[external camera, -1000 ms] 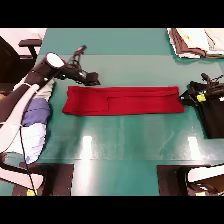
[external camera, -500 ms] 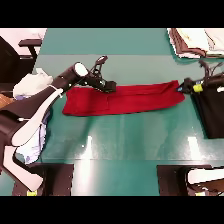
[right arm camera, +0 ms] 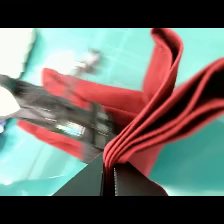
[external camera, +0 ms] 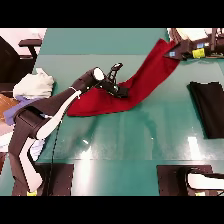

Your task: Fold the shirts.

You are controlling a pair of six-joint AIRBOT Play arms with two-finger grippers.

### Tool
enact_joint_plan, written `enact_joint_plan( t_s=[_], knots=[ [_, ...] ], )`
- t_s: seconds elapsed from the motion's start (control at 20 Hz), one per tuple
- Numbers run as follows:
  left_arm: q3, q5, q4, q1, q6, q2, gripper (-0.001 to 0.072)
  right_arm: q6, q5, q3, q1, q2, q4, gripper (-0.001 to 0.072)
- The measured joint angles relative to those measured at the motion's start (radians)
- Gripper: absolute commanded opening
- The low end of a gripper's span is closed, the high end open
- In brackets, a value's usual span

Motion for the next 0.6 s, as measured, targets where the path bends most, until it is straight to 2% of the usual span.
enact_joint_plan(
  t_s=[0.3,0.6],
  knots=[
    [0.056,-0.044,0.008,0.021,-0.005,-0.009,0.0026,0.023,-0.023,0.099,0.170,-0.041,0.005,0.0019],
    [0.111,-0.191,0.151,0.229,-0.028,0.158,0.0027,0.026,-0.092,0.167,0.367,-0.142,0.005,0.0019]
  ],
)
